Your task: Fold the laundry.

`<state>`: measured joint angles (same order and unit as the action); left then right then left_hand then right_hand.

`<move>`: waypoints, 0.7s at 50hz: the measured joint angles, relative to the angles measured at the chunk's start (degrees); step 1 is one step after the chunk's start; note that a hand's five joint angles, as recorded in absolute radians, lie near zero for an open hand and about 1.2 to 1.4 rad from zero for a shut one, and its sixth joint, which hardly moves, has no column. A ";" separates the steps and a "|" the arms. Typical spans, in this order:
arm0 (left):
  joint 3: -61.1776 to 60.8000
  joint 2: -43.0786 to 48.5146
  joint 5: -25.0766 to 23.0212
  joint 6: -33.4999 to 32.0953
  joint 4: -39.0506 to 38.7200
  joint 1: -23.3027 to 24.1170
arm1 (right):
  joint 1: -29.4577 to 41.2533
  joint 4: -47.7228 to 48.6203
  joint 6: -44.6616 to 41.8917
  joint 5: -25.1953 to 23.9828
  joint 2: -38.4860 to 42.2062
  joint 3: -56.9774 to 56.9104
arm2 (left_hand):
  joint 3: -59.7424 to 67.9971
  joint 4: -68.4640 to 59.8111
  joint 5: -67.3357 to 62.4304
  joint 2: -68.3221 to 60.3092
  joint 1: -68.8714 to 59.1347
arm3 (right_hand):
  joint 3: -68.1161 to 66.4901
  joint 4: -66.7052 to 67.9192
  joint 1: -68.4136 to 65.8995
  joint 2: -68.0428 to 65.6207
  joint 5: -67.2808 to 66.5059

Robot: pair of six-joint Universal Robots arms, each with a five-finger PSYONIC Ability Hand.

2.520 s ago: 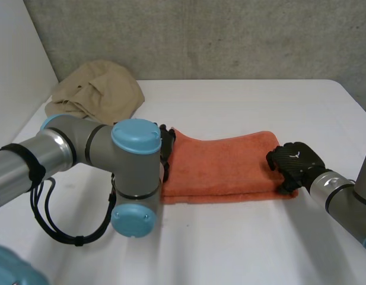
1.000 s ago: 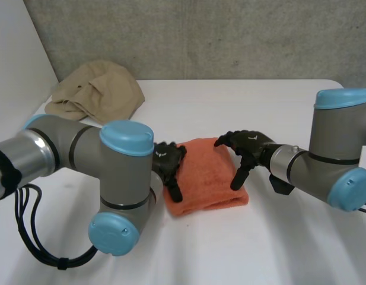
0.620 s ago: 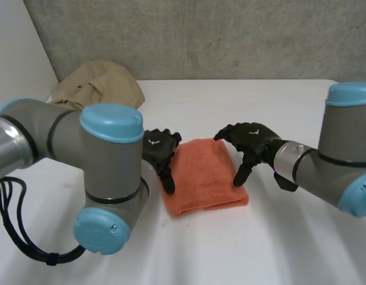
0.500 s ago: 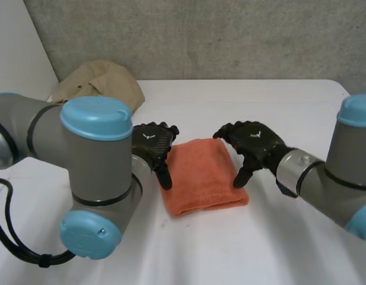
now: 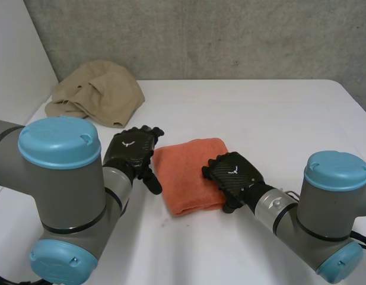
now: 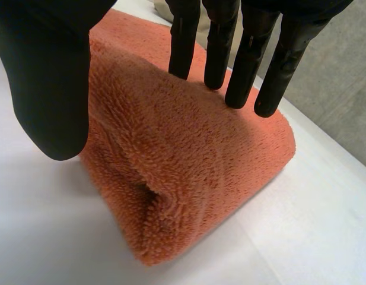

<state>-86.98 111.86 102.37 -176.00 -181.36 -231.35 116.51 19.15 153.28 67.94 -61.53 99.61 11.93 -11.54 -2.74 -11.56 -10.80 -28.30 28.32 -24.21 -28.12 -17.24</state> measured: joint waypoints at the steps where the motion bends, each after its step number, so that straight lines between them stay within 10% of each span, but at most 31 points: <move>1: -0.30 -0.13 -0.02 0.25 -0.04 -0.30 | -0.03 0.66 -0.39 0.01 0.24 0.04 | 0.00 0.00 0.00 0.00 0.00 | -0.59 0.60 -0.54 -0.65 -0.50; 35: -2.35 -0.27 -0.15 0.22 -0.67 -1.25 | -1.62 2.97 1.53 1.72 -0.58 0.60 | 0.00 0.00 0.00 0.00 0.00 | -2.79 2.82 -2.19 -3.34 -3.08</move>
<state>-89.33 111.59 102.22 -175.78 -182.03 -232.59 114.89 22.13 154.81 69.66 -62.11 100.22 11.93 -11.54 -2.74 -11.56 -10.79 -31.09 31.13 -26.40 -31.45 -20.32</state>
